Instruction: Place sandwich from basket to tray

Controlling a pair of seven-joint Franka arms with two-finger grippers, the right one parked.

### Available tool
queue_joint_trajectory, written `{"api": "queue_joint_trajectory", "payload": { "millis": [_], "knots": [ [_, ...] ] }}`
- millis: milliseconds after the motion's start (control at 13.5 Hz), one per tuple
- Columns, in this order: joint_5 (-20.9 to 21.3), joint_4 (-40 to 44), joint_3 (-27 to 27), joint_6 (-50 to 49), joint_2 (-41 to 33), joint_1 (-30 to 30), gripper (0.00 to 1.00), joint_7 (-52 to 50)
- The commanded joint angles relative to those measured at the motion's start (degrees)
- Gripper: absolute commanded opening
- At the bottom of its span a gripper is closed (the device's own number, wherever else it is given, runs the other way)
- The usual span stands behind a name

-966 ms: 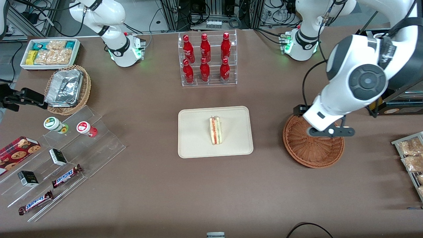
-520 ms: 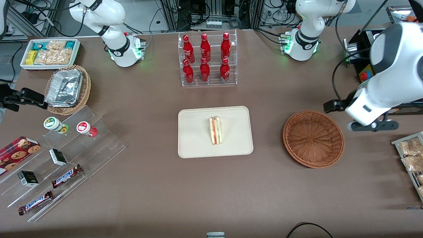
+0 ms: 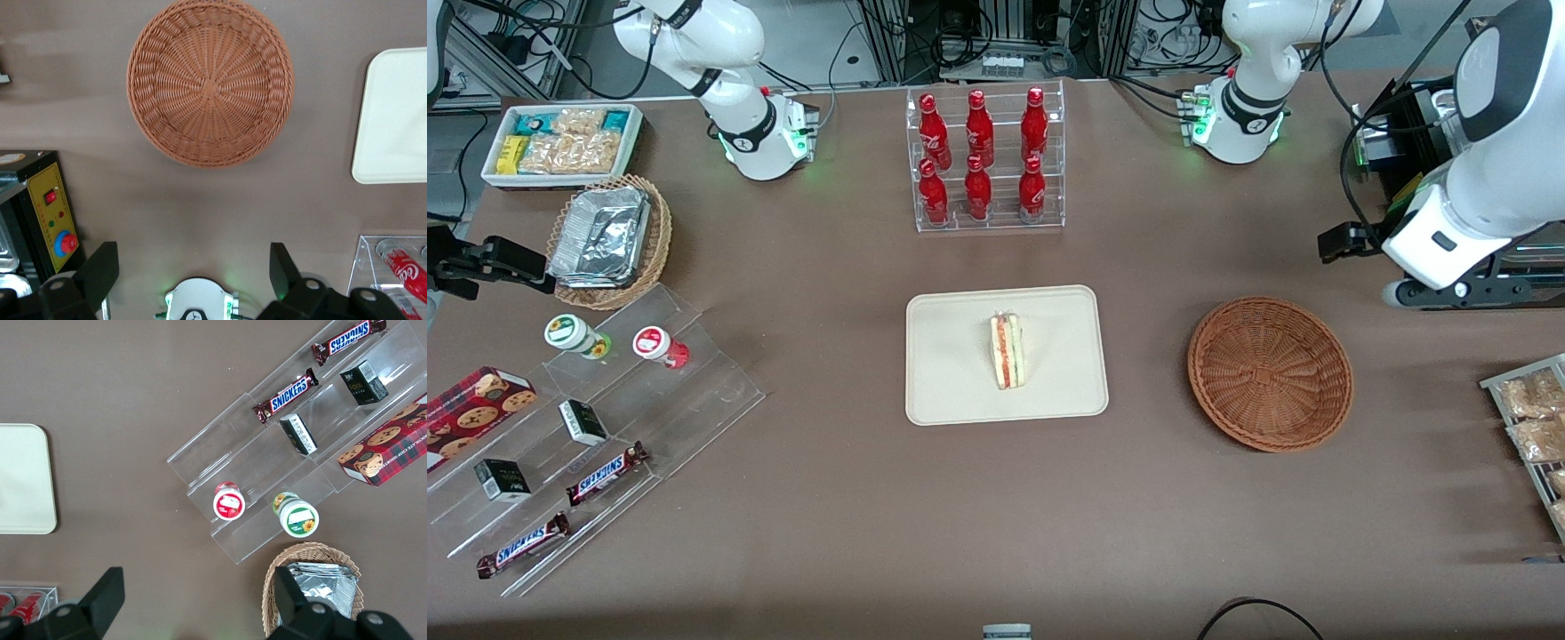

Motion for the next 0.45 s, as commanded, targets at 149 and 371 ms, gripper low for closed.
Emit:
{"api": "queue_joint_trajectory", "payload": {
  "millis": [149,371],
  "knots": [
    [-0.78,-0.80,6.43,-2.60,-3.57,-3.93,1.00,1.21],
    [-0.78,-0.79,6.17,-2.87,-3.75,-4.02,1.00,1.21]
  ]
}}
